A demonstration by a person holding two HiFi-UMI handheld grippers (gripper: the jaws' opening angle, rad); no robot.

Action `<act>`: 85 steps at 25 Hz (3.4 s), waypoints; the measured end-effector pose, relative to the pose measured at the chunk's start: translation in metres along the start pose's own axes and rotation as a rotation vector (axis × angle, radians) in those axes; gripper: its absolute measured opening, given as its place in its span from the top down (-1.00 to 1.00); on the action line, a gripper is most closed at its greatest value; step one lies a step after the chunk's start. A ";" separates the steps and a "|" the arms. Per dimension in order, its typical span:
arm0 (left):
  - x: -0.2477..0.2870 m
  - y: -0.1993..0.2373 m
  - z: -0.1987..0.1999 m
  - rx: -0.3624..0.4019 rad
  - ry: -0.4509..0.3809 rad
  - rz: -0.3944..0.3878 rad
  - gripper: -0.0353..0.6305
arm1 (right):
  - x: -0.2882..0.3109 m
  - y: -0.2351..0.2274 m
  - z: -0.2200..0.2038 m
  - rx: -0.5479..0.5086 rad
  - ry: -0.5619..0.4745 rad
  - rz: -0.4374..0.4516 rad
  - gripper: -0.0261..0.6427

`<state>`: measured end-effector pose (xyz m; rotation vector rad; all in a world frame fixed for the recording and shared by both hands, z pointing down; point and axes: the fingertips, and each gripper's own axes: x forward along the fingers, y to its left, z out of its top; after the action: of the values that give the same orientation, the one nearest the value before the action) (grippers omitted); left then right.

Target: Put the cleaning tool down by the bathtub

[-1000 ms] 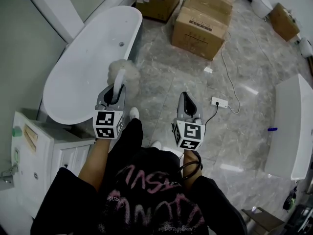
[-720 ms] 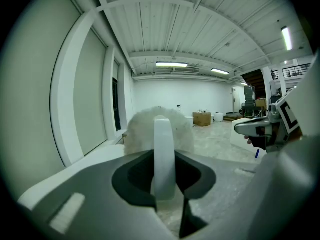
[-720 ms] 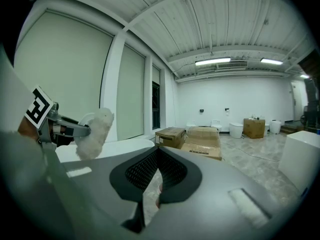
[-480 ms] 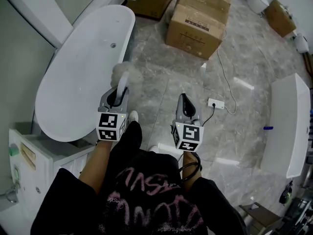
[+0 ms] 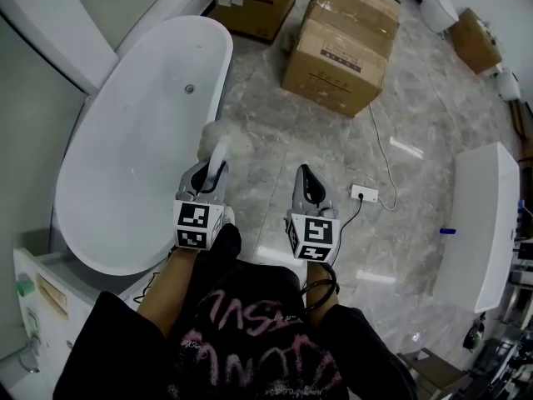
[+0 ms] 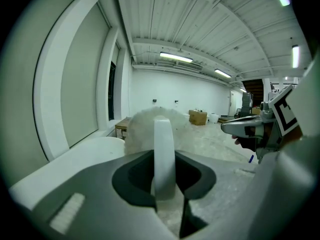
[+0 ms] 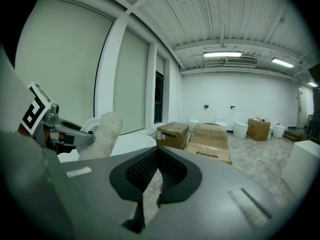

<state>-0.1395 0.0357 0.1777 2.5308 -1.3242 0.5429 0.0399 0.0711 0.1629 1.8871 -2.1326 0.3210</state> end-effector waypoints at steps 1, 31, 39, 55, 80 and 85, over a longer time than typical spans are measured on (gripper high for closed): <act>0.005 0.005 0.002 -0.003 0.003 -0.008 0.64 | 0.008 0.002 0.002 -0.001 0.004 -0.006 0.88; 0.096 0.033 -0.005 -0.040 0.115 -0.128 0.64 | 0.091 -0.020 -0.004 0.019 0.103 -0.066 0.88; 0.134 0.015 -0.020 -0.050 0.167 -0.097 0.64 | 0.114 -0.051 -0.030 0.035 0.133 -0.018 0.88; 0.206 0.000 -0.095 -0.056 0.329 -0.049 0.64 | 0.159 -0.110 -0.108 0.091 0.236 0.023 0.88; 0.303 0.018 -0.372 -0.131 0.550 0.033 0.64 | 0.244 -0.093 -0.382 0.158 0.452 0.108 0.88; 0.318 0.025 -0.438 -0.136 0.579 0.041 0.64 | 0.254 -0.081 -0.447 0.156 0.500 0.139 0.88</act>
<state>-0.0886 -0.0510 0.7101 2.0135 -1.1418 1.0542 0.1182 -0.0221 0.6686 1.5221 -1.9339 0.9063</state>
